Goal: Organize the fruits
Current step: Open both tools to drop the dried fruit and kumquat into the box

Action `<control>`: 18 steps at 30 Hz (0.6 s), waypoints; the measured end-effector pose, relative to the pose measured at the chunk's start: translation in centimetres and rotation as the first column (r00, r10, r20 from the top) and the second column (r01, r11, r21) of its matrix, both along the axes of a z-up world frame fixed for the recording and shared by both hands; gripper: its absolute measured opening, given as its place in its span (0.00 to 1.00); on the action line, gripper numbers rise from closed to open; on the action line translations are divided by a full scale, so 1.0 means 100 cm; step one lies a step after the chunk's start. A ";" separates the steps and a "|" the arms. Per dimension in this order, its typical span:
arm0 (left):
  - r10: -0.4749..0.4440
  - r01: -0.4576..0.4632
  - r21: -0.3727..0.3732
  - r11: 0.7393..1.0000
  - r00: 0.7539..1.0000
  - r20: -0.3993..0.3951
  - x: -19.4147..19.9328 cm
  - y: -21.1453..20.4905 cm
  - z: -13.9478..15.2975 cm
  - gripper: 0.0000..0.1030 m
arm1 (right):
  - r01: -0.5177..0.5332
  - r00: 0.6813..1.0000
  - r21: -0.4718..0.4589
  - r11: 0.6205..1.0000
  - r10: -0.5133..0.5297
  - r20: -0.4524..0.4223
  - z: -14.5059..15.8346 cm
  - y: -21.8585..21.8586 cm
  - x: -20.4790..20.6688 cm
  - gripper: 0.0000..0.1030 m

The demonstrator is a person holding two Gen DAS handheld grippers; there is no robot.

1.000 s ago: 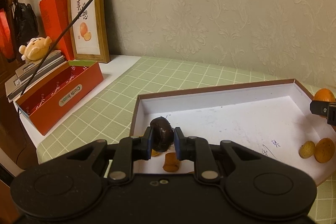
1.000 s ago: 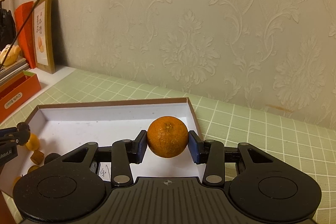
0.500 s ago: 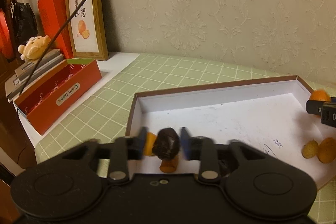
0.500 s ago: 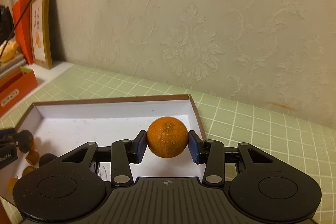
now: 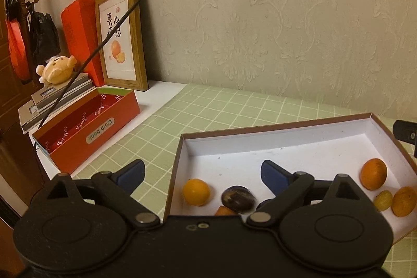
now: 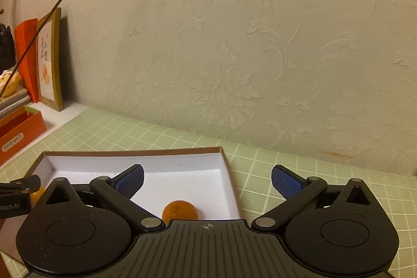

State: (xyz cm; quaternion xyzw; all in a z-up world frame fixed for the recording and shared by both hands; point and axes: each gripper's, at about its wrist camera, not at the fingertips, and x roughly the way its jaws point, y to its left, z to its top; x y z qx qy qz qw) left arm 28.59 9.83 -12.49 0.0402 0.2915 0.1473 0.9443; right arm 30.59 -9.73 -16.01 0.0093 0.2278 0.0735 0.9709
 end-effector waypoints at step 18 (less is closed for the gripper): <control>-0.032 0.033 -0.033 0.999 0.999 0.041 -0.049 -0.023 0.056 0.92 | 0.014 1.000 0.036 0.999 -0.015 0.014 0.045 -0.026 -0.059 1.00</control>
